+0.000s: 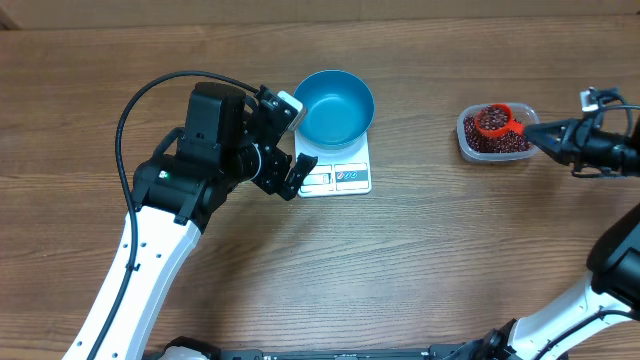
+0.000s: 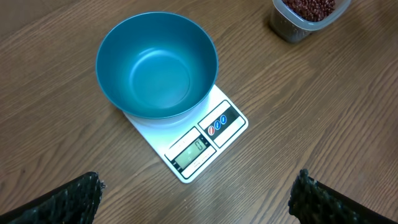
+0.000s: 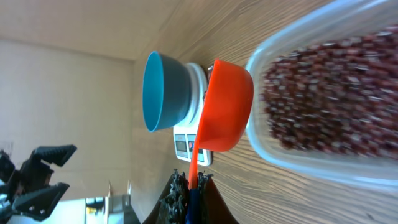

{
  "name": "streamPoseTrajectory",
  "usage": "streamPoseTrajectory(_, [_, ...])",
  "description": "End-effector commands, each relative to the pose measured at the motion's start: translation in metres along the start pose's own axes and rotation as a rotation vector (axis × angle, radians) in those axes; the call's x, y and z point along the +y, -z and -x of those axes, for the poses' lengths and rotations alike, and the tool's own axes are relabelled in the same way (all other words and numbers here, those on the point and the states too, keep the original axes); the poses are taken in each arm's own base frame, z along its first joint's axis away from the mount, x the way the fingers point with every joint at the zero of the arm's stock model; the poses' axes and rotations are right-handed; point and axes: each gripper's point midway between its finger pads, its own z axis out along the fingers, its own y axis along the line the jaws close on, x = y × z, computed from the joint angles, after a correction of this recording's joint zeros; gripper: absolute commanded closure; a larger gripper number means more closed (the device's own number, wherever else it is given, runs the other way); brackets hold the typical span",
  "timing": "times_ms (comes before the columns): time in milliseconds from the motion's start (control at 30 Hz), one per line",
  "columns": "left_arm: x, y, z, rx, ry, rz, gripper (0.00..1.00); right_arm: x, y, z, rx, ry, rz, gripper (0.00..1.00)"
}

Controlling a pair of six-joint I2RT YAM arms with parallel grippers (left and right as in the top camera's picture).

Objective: Scoop item into bowl and weigh 150g on scale
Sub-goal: 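Carry the filled scoop with right gripper over the teal bowl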

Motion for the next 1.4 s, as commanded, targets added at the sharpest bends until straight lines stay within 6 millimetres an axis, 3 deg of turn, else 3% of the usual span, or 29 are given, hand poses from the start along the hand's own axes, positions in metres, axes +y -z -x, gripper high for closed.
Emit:
streamPoseTrajectory(0, [-0.003,0.007,0.007,-0.027,-0.031,-0.009,0.0,0.02,-0.021,-0.003,0.028,0.05,0.077,0.97])
streamPoseTrajectory(267, [-0.003,0.007,0.007,-0.027,-0.031,-0.009,0.0,0.076,-0.077,-0.014,0.13,0.147,0.226,0.96])
streamPoseTrajectory(633, [-0.003,0.007,0.007,-0.027,-0.031,-0.009,0.0,0.144,-0.146,-0.018,0.269,0.289,0.244,0.96])
streamPoseTrajectory(933, [-0.003,0.007,0.007,-0.027,-0.031,-0.009,0.0,0.153,-0.192,-0.019,0.312,0.375,-0.04,0.96])
streamPoseTrajectory(1367, [-0.003,0.007,0.007,-0.027,-0.031,-0.009,0.0,0.152,-0.226,-0.031,0.308,0.454,-0.305,0.96])
